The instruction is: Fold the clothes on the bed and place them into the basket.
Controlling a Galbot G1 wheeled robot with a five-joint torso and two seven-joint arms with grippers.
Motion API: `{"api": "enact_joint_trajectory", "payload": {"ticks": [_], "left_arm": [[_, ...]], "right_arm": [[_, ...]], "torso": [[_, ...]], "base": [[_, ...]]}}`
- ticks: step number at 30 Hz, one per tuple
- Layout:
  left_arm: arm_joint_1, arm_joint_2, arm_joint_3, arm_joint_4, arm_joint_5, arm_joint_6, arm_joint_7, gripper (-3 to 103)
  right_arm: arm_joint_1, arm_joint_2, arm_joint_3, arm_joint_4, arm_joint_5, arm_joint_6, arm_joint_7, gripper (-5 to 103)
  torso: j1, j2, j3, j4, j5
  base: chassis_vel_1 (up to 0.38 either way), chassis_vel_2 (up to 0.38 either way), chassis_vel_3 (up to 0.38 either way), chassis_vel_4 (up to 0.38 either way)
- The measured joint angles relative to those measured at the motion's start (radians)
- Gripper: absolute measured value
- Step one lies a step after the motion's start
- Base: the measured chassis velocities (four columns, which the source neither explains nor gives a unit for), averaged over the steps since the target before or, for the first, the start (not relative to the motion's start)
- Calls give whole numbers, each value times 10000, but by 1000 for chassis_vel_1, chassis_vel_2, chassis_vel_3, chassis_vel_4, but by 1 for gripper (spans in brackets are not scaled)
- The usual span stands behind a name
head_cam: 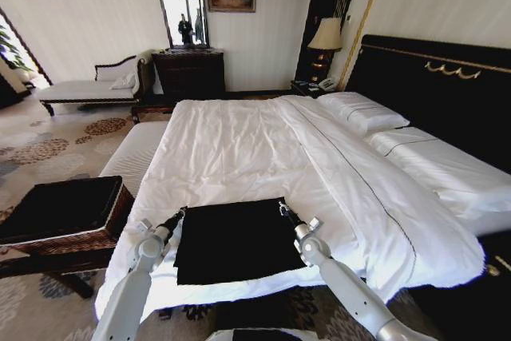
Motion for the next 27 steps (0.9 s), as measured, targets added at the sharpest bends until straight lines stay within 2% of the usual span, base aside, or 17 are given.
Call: {"api": "enact_joint_trajectory", "payload": {"ticks": [8,9,11,15,17,21,27], "left_arm": [[201,28,-207,-543,-174,-205,256,1],[338,72,-330,-1019,-384,-291,351,1],[392,98,-391,-1284,-519,-317,384,1],[516,292,-878,-2720,-1456,-434,415,1],[516,328,-959,-2905,-1584,-443,412,1],[490,635,-1465,-4071,-2387,-450,273,1],[692,891,-1803,-5131,-2685,-450,213,1]], "right_arm": [[-337,-179,344,1030,-60,655,-363,1],[-529,-342,481,1574,-85,1000,-555,1],[-612,-430,542,1820,-88,1124,-616,1],[-996,-905,915,3422,66,1539,-716,1],[-1034,-976,986,3656,91,1572,-713,1],[-1120,-1275,1430,4933,120,1727,-488,1],[-1326,-1488,1803,5946,-72,1809,-363,1]], "torso": [[0,-1,0,1,-1],[0,-1,0,2,-1],[0,-1,0,2,-1],[-2,0,-2,-1,1],[-2,0,-2,-1,1],[-1,0,-2,1,0],[-1,0,-1,0,0]], "base": [[0,0,0,0],[0,0,0,0],[0,0,0,0],[0,0,0,0],[0,0,0,0],[0,0,0,0],[0,0,0,0]]}}
